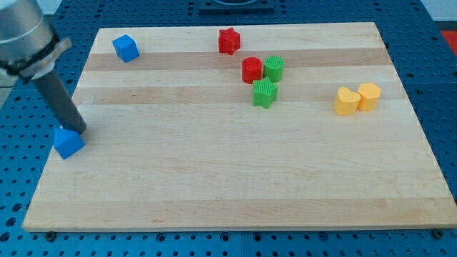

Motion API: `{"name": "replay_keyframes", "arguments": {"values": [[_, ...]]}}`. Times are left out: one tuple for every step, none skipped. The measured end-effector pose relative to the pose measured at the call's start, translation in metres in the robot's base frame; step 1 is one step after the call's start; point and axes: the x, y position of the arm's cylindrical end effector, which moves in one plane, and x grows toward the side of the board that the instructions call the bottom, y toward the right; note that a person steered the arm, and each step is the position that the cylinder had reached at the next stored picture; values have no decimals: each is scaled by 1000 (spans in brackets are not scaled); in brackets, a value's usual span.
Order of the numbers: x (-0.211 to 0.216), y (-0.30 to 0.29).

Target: Move the blue cube top diagonally to the blue triangle

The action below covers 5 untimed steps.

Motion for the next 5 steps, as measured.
{"name": "replay_keyframes", "arguments": {"values": [[36, 0], [2, 1], [-115, 61], [-224, 136], [-249, 62]]}}
